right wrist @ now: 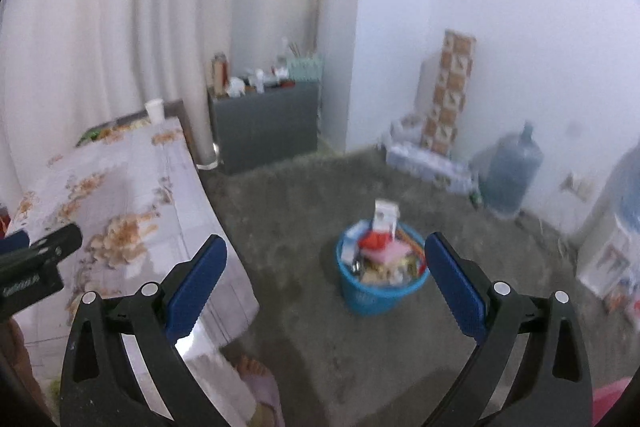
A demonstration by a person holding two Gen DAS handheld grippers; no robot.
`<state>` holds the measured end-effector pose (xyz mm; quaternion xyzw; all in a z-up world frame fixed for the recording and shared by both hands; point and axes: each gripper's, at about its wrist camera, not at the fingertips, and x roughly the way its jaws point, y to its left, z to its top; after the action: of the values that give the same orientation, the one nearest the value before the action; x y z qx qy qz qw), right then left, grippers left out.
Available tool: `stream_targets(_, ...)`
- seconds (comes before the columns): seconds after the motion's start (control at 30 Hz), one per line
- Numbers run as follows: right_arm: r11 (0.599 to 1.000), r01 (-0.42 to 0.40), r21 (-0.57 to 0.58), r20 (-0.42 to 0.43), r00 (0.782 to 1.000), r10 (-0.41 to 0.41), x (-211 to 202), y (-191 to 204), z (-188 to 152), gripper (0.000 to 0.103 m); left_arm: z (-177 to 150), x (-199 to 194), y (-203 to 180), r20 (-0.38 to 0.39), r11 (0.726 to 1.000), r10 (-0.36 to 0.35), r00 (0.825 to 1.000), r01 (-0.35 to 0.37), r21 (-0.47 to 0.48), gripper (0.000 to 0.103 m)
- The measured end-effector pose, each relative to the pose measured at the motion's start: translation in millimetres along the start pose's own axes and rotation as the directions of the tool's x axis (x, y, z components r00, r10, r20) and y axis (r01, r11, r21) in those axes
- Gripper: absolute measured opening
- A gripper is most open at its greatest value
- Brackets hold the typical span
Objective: Collect trash
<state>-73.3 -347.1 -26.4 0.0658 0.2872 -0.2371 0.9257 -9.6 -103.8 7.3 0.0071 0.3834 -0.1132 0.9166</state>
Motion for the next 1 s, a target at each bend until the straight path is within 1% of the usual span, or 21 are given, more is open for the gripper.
stream_targets(0.1, 1.0, 0.016, 0.025, -0.04, 0.999, -0.015, 7.4, -5.6, -5.3, 0.095, -7.7, 9.1, -3.5, -0.074, 1.0, -0.01, 0.997, 0.01, -0.005, 0.098)
stream_targets(0.17, 0.999, 0.026, 0.027, -0.062, 0.998, -0.024, 9.8, -5.9, -9.5, 0.095, -12.4, 11.1, -6.7, -0.088, 1.0, -0.002, 0.996, 0.002, 0.0, 0.098)
stream_targets(0.37, 0.999, 0.035, 0.006, -0.085, 0.996, -0.034, 12.8, -5.3, -16.0, 0.095, -14.2, 14.4, -9.8, -0.1, 1.0, 0.031, 0.994, -0.031, 0.002, 0.098)
stream_targets(0.63, 1.0, 0.012, -0.02, -0.092, 0.996, -0.014, 18.2, -4.4, -15.4, 0.095, -14.1, 19.8, -2.3, -0.115, 0.997, 0.08, 0.99, -0.081, -0.009, 0.098)
stream_targets(0.83, 1.0, 0.003, -0.031, -0.096, 0.995, -0.006, 20.4, -2.6, -14.1, 0.095, -14.2, 23.3, 4.9, -0.134, 0.994, 0.099, 0.986, -0.104, -0.026, 0.098)
stream_targets(1.0, 0.999, -0.01, -0.043, -0.094, 0.996, 0.006, 21.2, 0.8, -12.7, 0.095, -13.2, 20.1, 7.4, -0.123, 0.993, 0.106, 0.987, -0.111, -0.034, 0.098)
